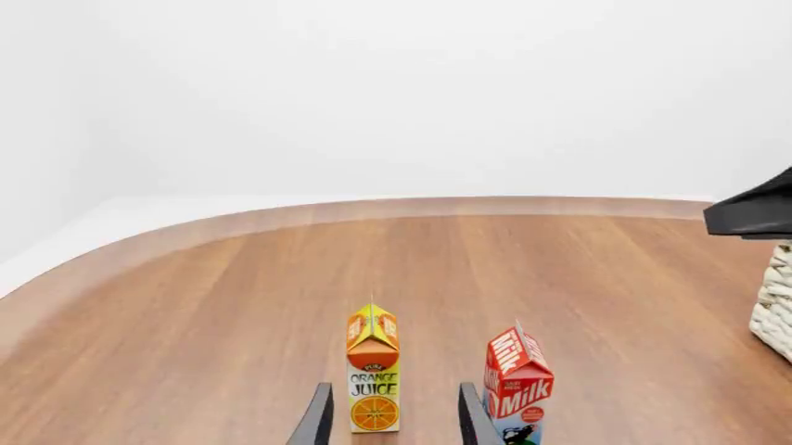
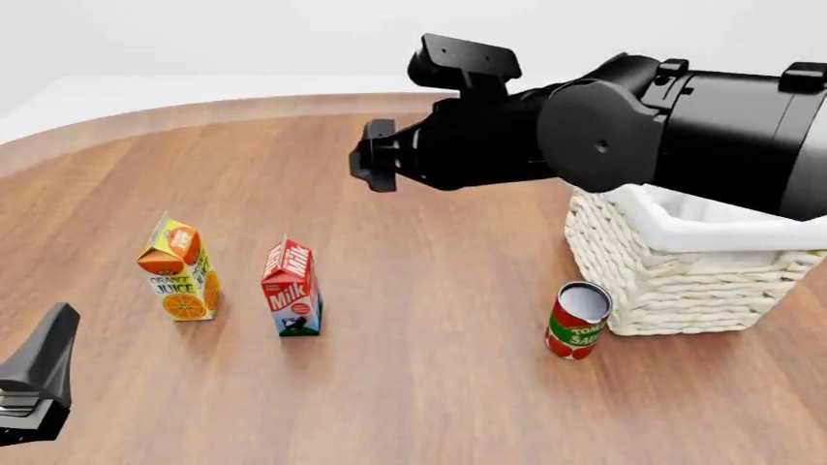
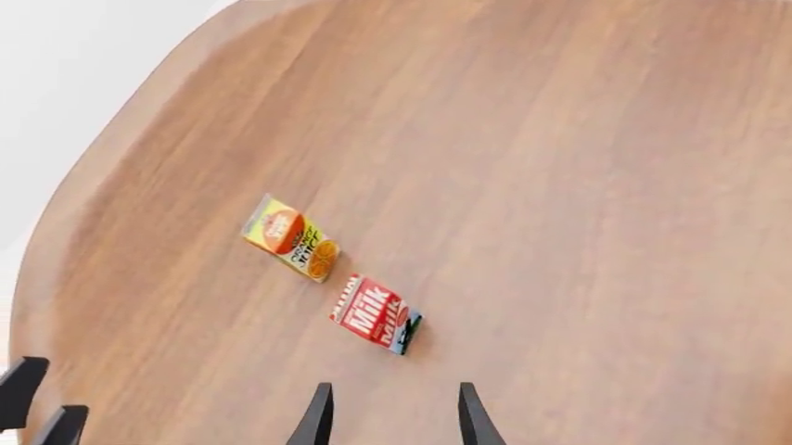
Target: Pick the milk and place it in the basket.
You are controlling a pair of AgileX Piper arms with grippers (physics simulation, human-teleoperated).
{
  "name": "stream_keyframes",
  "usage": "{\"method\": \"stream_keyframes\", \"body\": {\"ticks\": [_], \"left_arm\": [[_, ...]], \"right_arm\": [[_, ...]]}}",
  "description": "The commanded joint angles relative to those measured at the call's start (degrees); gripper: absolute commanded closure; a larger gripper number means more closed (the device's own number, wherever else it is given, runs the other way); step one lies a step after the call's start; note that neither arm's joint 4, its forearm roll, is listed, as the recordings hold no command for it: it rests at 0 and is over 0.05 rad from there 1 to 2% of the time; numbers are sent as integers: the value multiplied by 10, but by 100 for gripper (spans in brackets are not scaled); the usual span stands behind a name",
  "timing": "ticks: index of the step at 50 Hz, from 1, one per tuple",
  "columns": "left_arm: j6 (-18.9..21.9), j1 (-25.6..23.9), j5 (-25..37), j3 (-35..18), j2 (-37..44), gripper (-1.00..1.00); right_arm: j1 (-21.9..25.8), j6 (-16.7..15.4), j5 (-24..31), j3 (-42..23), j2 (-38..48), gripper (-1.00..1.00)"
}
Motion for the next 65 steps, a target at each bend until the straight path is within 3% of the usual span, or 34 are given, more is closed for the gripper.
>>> {"method": "stream_keyframes", "body": {"ticks": [1,37,42,43,65], "left_arm": [[0,0,0,0,0,-100],[0,0,0,0,0,-100],[0,0,0,0,0,-100],[0,0,0,0,0,-100],[0,0,0,0,0,-100]], "right_arm": [[10,13,3,-21,25,-100],[19,78,-4,-47,101,-100],[14,76,5,-54,110,-100],[-2,44,37,-75,125,-100],[7,48,31,-90,155,-100]]}}
